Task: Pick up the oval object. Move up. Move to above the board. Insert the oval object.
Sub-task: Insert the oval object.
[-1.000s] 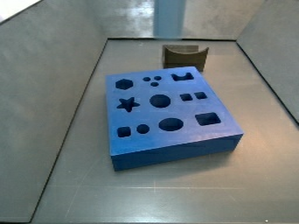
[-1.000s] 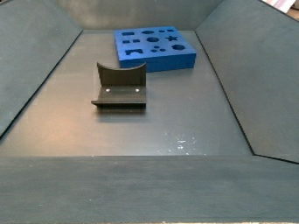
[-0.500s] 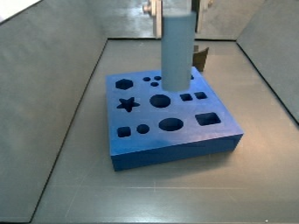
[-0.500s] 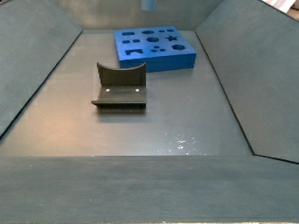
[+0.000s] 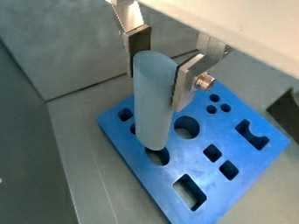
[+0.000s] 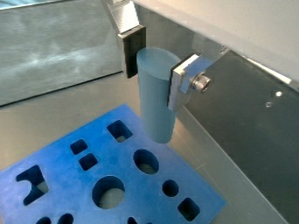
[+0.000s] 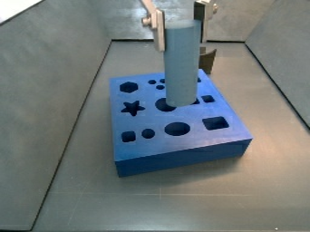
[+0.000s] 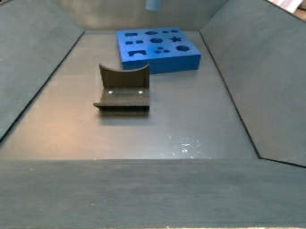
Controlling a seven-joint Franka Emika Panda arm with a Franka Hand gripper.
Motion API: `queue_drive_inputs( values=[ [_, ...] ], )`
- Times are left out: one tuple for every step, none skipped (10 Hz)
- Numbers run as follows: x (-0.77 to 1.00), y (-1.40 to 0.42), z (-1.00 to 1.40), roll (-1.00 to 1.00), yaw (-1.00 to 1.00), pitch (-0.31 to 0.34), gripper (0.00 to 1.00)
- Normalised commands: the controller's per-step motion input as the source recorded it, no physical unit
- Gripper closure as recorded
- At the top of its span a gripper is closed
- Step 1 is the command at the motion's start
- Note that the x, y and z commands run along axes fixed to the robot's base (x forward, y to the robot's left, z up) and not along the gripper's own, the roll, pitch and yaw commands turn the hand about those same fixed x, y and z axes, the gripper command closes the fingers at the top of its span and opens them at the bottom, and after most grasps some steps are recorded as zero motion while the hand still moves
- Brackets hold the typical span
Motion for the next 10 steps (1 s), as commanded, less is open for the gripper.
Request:
queue_drive_inputs(
  values=[
    [0.00,-0.02,0.00,0.00,0.00,0.000,1.00],
    [0.00,0.19,-0.19,0.12,0.04,0.000,1.00],
    [0.03,0.41,-0.25,0.12,0.00,0.000,1.00],
    [0.13,0.13,-0.07,0.01,0.00,0.000,1.00],
    [0.00,-0.02,0.00,0.00,0.00,-0.004,1.00],
    [0.10,-0.18,-0.58,0.17,0.15,-0.187,1.00],
    [0.18,-0.04,-0.69,0.15,0.23,-0.196,1.00],
    [0.28,0.00,-0.74,0.10,0.24,-0.193,1.00],
    [0.39,0.02,-0.75,0.02,0.19,-0.194,1.00],
    [0.45,0.05,-0.68,-0.03,0.00,-0.153,1.00]
  ],
)
